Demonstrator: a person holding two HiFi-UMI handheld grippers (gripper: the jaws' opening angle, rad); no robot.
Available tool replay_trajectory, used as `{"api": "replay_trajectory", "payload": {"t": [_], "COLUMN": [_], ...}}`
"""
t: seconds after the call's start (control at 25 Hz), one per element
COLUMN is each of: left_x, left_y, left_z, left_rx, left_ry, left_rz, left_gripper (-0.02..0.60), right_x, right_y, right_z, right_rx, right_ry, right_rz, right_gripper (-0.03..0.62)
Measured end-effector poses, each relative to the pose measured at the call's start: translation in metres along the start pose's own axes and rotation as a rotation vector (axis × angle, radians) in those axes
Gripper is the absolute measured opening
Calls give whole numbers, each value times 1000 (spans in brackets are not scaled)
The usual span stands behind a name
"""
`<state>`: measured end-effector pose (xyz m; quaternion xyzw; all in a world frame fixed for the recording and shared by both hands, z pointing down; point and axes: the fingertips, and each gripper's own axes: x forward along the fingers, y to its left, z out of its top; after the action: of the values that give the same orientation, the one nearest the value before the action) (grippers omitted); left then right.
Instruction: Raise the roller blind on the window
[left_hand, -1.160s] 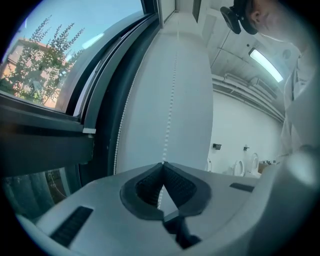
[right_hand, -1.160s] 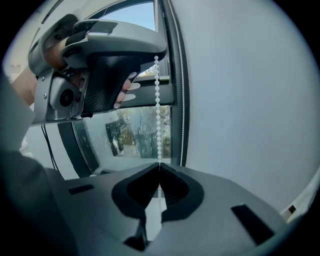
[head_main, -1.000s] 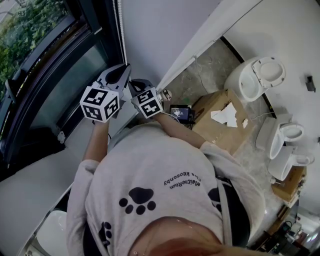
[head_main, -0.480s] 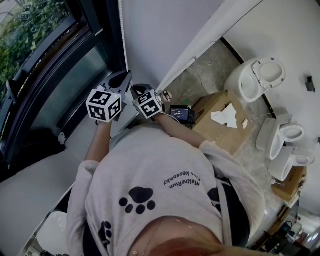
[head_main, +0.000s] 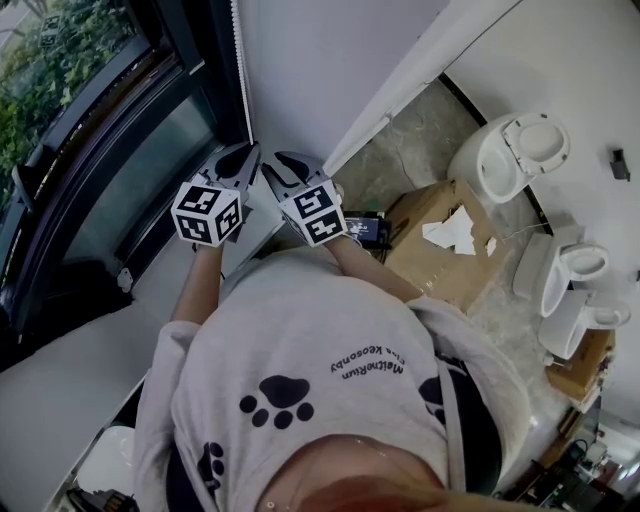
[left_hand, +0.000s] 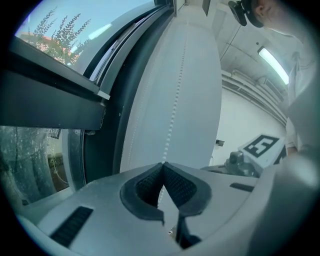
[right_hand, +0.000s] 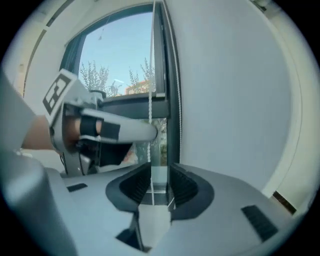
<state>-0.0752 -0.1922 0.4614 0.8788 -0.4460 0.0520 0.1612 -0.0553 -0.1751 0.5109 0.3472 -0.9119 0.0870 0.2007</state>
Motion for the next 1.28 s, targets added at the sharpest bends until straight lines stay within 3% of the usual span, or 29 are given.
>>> {"api": "replay_trajectory", "payload": {"t": [0.28, 0.72, 0.88, 0.96, 1.16, 1.28], "left_x": [-1, -2, -1, -1, -1, 0], "left_y": [2, -2, -4, -5, -4, -2], "left_z": [0, -1, -1, -1, -5, -25], "left_rx": [-2, -3, -4, -5, 0, 2], "left_ry": [-14, -17, -21, -24, -20, 16], "left_rz": [-4, -10, -11, -11, -7, 3], "left_gripper": [9, 9, 9, 9, 9, 9], "right_x": [-43, -77, -73, -73, -70, -60], "right_y": [-7, 11, 13, 14, 14, 12], "right_z": [86, 223, 244, 248, 244, 226], "right_rx": [24, -67, -105, -121, -85, -84], "right_ry": [-204, -433, -448, -448, -446, -402], "right_rz": [-22, 45, 52, 50, 64, 57], "right_gripper": [117, 107, 76, 17, 9, 9]}}
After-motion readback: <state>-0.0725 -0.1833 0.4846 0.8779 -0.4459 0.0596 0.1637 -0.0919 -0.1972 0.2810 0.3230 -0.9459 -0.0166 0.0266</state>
